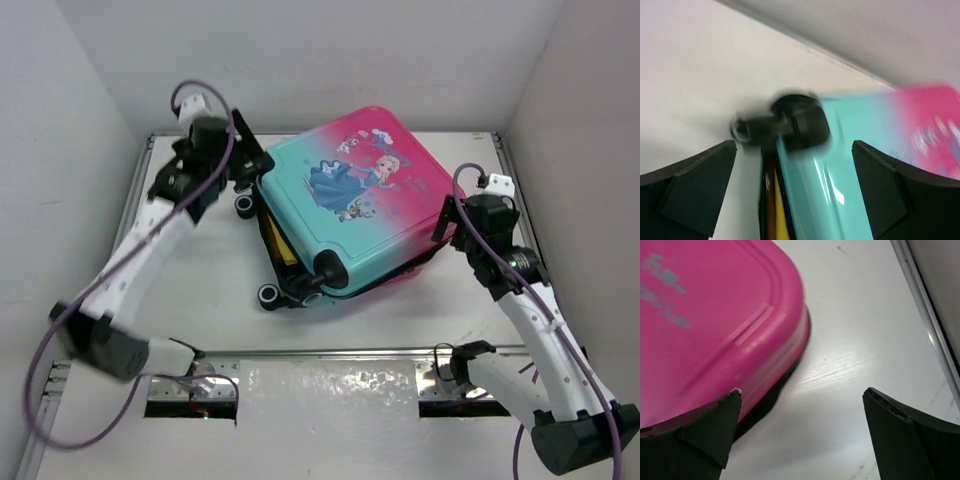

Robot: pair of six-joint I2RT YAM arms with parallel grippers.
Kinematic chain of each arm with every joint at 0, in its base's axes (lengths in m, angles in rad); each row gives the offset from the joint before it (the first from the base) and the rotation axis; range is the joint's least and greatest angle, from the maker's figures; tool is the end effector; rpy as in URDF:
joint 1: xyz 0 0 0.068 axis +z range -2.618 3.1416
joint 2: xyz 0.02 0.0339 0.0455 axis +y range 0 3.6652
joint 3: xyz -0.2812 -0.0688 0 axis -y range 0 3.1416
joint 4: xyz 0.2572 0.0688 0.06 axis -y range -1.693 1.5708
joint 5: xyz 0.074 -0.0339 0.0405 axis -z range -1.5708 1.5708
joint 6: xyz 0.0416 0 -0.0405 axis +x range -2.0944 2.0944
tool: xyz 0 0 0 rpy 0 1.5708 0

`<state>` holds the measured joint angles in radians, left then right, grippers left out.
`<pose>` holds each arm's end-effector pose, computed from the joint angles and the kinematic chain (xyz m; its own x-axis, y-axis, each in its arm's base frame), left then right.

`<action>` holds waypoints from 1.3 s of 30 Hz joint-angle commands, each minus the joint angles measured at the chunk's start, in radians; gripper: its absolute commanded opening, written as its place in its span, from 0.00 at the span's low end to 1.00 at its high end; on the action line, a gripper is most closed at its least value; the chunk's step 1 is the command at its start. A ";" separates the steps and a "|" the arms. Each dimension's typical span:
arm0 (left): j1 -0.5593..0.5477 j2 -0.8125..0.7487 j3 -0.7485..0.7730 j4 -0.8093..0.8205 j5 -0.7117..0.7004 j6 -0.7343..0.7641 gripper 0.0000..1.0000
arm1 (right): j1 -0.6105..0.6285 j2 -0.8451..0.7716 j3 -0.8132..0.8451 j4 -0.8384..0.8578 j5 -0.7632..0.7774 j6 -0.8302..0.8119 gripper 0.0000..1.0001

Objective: Pack the luggage

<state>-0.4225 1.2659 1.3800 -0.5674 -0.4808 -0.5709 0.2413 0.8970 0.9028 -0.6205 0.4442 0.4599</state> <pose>0.2669 -0.0989 0.4221 -0.3276 -0.3780 -0.8659 -0.2290 0.9209 -0.3154 0.1912 0.0286 0.3304 -0.4463 0.3029 -0.8421 0.3607 0.9220 0.1405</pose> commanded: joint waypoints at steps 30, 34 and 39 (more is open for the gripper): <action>0.422 1.167 0.757 0.280 1.239 0.129 0.70 | 0.605 -0.153 -0.540 0.447 -0.144 0.278 0.99; 0.422 1.080 0.602 0.291 1.188 0.112 0.64 | 0.560 0.041 -0.544 0.504 0.007 0.292 0.99; 0.384 0.792 0.117 0.488 0.997 -0.006 0.68 | 0.149 0.235 -0.520 0.867 -0.292 0.174 0.94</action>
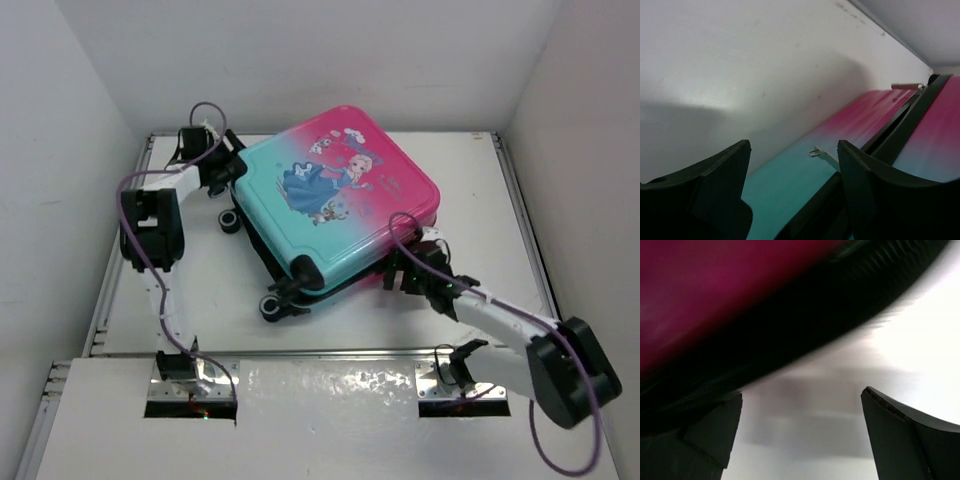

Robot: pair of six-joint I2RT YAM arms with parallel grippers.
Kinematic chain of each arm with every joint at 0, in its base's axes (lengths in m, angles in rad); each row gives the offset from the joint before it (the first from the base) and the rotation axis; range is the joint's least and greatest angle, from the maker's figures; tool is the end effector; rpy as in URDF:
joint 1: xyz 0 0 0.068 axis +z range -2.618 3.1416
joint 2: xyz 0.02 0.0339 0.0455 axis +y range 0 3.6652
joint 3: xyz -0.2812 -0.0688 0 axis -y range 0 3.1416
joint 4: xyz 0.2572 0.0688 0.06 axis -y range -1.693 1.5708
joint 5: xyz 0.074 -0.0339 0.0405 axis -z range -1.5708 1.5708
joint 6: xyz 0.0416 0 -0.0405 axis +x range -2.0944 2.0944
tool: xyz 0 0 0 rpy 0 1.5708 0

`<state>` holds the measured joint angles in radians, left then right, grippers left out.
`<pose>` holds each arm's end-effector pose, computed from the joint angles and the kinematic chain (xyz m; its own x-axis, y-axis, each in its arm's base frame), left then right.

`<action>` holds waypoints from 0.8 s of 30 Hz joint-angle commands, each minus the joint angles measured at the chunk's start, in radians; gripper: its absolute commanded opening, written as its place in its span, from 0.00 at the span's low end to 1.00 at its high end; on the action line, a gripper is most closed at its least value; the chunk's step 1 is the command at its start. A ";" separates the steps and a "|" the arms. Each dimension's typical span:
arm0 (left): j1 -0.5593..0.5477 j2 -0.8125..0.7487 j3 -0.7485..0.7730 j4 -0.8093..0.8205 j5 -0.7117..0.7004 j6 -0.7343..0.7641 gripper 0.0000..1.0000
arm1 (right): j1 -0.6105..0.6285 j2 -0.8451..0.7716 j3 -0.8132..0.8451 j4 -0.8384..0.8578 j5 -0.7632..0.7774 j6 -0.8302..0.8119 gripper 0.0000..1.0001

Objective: Pack the luggage

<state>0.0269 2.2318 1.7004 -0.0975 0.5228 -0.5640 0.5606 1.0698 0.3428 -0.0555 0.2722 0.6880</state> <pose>0.5341 -0.0064 0.1921 -0.7003 -0.4822 -0.5264 0.0071 0.7327 -0.6805 0.1735 0.0957 0.1536 -0.6840 0.2928 -0.6682 0.1083 0.9465 0.3039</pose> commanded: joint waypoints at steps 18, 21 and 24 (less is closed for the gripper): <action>-0.812 -1.285 -1.047 -0.115 -0.932 -0.243 0.80 | -0.421 1.168 1.870 -0.885 -0.027 -0.409 0.99; -0.808 -1.445 -1.007 -0.277 -1.138 -0.223 0.87 | -0.528 0.855 1.497 -0.661 0.159 -0.262 0.99; -0.802 -1.419 -0.883 -0.315 -1.201 -0.107 0.91 | -0.535 0.704 1.443 -0.549 0.243 -0.263 0.99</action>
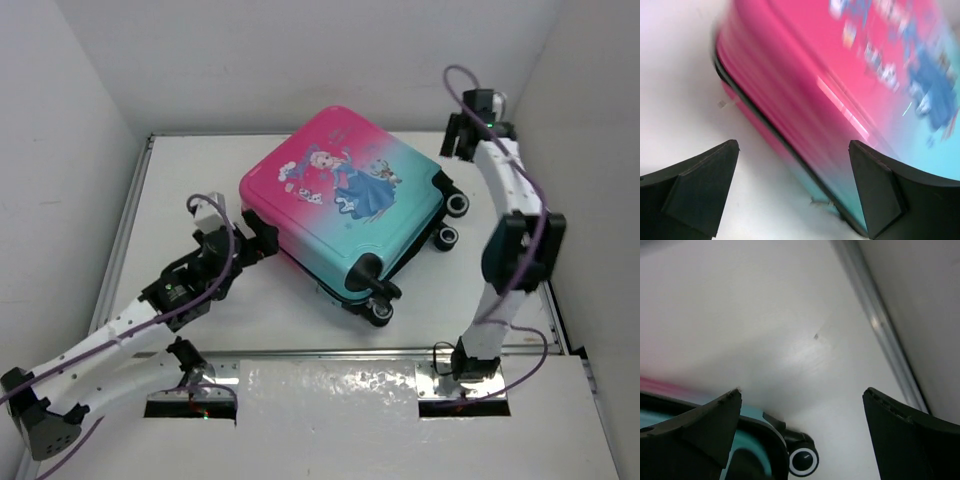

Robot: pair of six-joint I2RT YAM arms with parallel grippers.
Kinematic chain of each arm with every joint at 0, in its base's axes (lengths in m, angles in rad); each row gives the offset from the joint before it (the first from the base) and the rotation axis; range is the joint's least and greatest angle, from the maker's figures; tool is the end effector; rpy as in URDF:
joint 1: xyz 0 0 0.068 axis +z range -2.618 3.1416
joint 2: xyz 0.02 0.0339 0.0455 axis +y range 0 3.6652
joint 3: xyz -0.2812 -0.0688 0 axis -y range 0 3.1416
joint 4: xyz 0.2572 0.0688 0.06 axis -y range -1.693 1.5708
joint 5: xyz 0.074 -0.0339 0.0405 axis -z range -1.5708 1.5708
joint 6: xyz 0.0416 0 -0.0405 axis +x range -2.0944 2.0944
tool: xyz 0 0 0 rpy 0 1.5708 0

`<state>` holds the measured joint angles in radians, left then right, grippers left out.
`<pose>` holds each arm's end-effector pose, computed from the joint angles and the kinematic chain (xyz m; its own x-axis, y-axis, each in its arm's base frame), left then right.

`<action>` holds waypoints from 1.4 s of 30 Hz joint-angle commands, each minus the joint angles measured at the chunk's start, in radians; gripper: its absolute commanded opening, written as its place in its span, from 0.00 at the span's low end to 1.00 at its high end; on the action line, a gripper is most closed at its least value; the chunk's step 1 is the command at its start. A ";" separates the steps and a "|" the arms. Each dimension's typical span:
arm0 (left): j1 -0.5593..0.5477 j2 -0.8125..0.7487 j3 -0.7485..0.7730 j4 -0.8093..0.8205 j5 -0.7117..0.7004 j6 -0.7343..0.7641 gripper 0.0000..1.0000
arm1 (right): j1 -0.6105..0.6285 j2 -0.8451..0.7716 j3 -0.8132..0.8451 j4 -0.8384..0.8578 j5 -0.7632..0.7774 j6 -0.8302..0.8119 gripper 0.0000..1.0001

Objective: Pack the luggage

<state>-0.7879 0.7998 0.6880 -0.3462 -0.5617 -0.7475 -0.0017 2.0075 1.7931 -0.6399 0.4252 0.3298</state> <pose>0.1457 -0.1150 0.2978 -0.4075 -0.4062 -0.8179 -0.0191 0.8992 -0.4370 0.4765 -0.0180 0.2878 -0.6252 0.2961 -0.7221 0.5020 0.8610 -0.0816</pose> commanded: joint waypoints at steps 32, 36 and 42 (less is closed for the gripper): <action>0.710 0.908 0.424 0.480 1.053 0.010 0.86 | 0.186 -0.277 -0.710 0.459 -0.721 -0.147 0.98; 0.694 0.750 0.211 0.523 0.943 -0.024 0.86 | 0.267 -0.108 -0.444 0.299 -0.751 -0.262 0.99; 0.625 0.607 0.064 0.467 0.818 -0.003 0.89 | 0.305 0.010 -0.147 0.134 -0.596 -0.276 0.99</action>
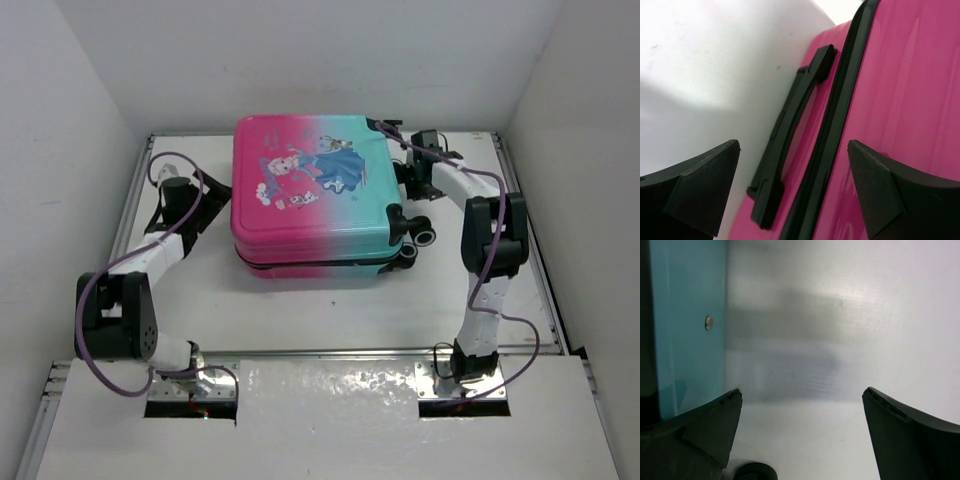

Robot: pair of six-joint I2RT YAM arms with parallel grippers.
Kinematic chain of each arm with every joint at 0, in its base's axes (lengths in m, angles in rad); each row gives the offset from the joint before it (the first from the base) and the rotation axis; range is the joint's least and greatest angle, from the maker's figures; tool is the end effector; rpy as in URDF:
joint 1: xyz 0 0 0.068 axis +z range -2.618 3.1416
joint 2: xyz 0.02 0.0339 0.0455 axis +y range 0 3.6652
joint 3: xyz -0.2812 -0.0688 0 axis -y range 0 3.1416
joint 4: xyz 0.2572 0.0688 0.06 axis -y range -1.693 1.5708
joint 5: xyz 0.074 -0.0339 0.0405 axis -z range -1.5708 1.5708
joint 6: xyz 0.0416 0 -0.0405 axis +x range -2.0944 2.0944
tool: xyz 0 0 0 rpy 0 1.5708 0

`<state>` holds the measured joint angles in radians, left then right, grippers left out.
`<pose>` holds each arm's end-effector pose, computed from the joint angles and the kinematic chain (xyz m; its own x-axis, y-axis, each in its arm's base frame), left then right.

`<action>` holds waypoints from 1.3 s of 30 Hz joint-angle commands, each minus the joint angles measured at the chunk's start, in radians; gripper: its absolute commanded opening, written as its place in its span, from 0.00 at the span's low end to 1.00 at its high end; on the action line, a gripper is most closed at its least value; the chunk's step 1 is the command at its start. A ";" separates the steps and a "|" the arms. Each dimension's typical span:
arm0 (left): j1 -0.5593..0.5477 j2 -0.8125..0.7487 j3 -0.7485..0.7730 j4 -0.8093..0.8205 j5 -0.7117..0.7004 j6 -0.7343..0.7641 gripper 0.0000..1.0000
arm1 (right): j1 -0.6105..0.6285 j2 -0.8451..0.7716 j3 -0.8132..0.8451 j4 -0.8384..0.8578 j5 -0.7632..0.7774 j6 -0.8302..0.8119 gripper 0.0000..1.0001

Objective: Pack the luggage

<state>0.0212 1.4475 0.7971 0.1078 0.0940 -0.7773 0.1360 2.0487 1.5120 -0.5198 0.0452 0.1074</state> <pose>0.3253 0.0030 0.2250 -0.4096 -0.7071 -0.5764 -0.3198 0.7030 -0.6352 0.4539 0.0602 0.1826 -0.8698 -0.0109 -0.4933 -0.0203 0.9997 0.0136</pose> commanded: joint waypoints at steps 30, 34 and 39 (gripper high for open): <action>-0.043 0.261 0.146 0.087 0.320 0.193 0.76 | 0.231 -1.182 -0.760 0.172 -0.329 0.124 0.98; -0.043 0.312 0.165 0.015 0.267 0.216 0.57 | 0.231 -1.228 -0.771 0.150 -0.334 0.143 0.98; -0.044 0.341 0.128 0.012 0.199 0.242 0.28 | 0.231 -1.190 -0.800 0.179 -0.323 0.158 0.98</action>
<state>0.0124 1.7569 0.9360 0.1482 0.2749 -0.5900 0.3550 0.8387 0.7383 -0.3386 -0.1795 0.2268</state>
